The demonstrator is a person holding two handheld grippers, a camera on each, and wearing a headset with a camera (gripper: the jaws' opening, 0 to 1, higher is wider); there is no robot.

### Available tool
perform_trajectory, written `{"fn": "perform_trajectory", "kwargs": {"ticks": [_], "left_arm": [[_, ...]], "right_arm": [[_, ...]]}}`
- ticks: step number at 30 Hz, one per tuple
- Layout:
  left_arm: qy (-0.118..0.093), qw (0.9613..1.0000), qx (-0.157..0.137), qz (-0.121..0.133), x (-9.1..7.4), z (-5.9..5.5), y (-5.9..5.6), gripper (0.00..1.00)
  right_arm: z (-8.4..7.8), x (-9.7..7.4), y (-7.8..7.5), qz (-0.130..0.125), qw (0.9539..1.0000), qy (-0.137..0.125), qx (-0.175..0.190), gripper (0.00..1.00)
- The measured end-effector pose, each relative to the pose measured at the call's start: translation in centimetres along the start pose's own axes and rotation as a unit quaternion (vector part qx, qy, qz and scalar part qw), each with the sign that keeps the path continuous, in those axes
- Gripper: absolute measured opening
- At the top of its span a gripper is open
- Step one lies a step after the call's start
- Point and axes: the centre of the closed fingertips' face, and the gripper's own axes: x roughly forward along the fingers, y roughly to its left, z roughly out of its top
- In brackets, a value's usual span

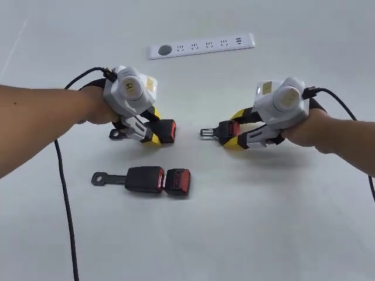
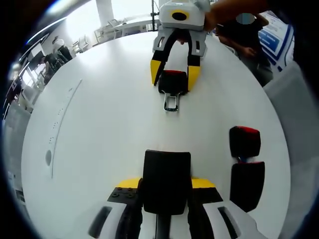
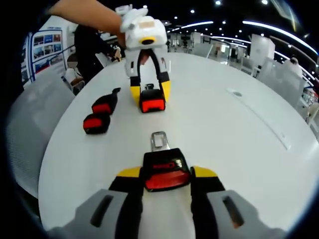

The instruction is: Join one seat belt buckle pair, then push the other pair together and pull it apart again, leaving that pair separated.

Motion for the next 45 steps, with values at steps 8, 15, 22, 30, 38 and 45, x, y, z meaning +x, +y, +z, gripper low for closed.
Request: {"fn": "perform_trajectory", "kwargs": {"ticks": [8,15,22,30,38,45], "left_arm": [[-0.009,0.9999,-0.008,0.002,-0.2,0.1,-0.1,0.35],[-0.008,0.9999,-0.008,0.002,-0.3,0.2,-0.2,0.35],[-0.007,0.9999,-0.016,0.002,-0.3,0.3,-0.1,0.37],[-0.055,0.9933,-0.089,0.050,-2.4,1.1,0.6,0.52],[-0.138,0.9641,-0.182,0.136,-6.4,2.2,1.2,0.73],[-0.203,0.9141,-0.293,0.193,-9.8,1.5,0.2,0.94]], "right_arm": [[-2.2,-1.3,-1.0,-0.002,0.9999,0.015,0.004,0.37],[-3.8,-0.6,-1.9,-0.006,0.9996,0.024,0.014,0.37],[-3.3,0.3,-2.1,-0.005,0.9993,0.031,0.020,0.39],[-1.9,-0.2,-1.7,-0.031,0.9991,0.012,0.025,0.58],[1.0,-1.7,-1.9,-0.129,0.9883,-0.041,0.071,0.85],[2.7,-3.9,-0.9,-0.203,0.9686,-0.075,0.122,0.88]]}}
